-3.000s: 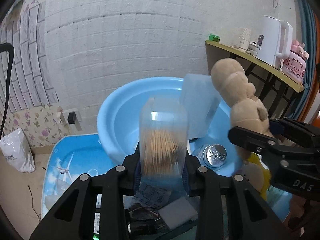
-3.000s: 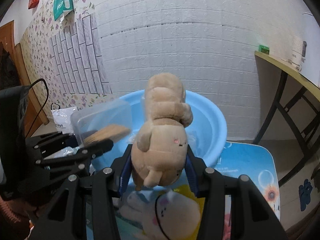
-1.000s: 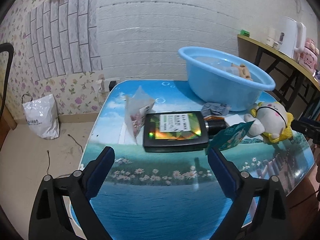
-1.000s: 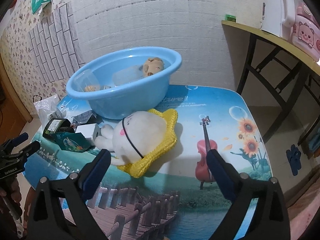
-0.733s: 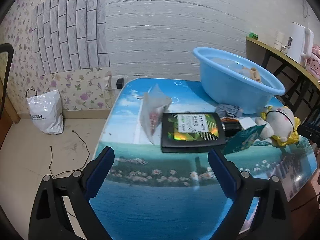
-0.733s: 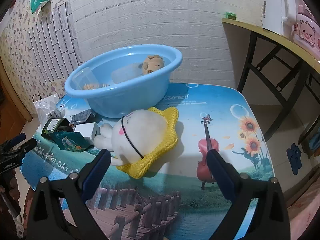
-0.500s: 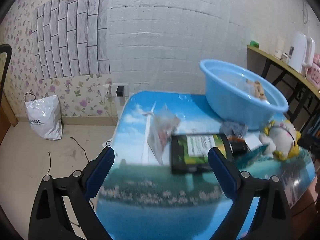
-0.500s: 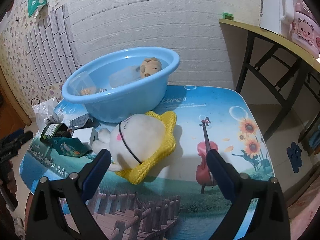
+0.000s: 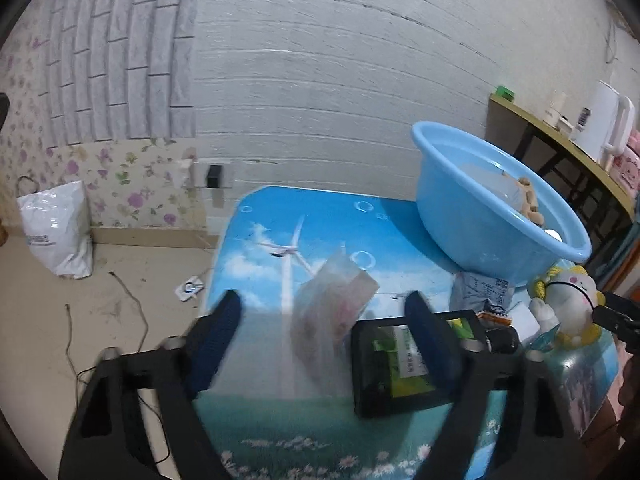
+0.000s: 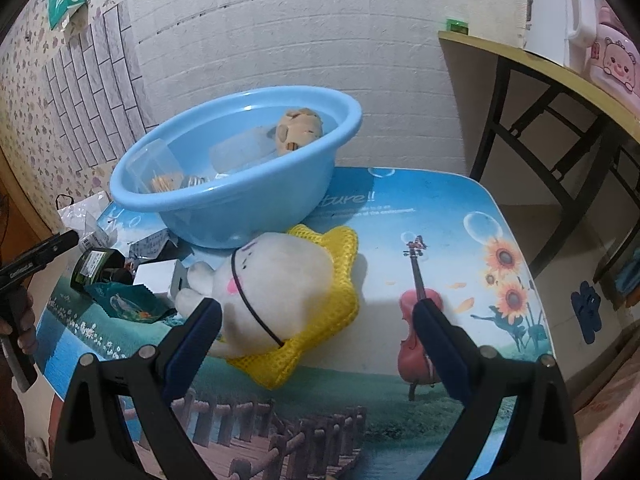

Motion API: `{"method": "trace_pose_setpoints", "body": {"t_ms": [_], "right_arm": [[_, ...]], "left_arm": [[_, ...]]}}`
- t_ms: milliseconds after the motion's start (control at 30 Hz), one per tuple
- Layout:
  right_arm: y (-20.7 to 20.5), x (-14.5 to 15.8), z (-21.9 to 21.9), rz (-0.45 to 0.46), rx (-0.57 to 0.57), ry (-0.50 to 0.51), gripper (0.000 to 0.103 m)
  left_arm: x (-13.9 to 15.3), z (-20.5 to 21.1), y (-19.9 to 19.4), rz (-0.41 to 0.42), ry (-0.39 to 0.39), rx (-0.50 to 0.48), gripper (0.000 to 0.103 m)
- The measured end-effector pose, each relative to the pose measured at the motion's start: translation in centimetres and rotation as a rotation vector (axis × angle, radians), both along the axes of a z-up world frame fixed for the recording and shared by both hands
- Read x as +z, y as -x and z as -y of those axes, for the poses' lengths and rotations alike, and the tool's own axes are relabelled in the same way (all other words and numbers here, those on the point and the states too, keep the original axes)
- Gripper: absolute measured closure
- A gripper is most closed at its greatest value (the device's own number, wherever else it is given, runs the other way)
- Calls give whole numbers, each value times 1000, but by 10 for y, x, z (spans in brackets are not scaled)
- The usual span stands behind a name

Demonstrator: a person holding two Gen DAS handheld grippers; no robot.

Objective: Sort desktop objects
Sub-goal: 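Grasp the clear plastic bag with the left gripper while the right gripper grasps the white plush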

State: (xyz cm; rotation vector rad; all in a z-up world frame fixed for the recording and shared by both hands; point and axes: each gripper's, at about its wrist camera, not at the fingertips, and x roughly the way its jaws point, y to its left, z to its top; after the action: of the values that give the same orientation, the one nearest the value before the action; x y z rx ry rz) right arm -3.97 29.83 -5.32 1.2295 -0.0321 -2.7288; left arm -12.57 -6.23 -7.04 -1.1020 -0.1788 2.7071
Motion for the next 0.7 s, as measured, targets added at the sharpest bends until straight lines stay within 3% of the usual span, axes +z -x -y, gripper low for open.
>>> {"method": "trace_pose_setpoints", "body": {"t_ms": [67,267,433,533,700], "right_arm": [[2,-3,2,15,8,6,5],[6,-13,6,48,14,14,5],[8,-18,8,75,16,57,7],[4,-16,12,65,65,70,40],[-2,-13,9,52,65,75,48]], "left_arm": [[-4,-4,6,30,-8,-38,60],[-5,-4,4,25,-12,-46,86],[1,1,-7,7,-7,-24,91],[6,2,-17,-7,4,-7,91],[18,3,-35,-30,19,21,91]]}}
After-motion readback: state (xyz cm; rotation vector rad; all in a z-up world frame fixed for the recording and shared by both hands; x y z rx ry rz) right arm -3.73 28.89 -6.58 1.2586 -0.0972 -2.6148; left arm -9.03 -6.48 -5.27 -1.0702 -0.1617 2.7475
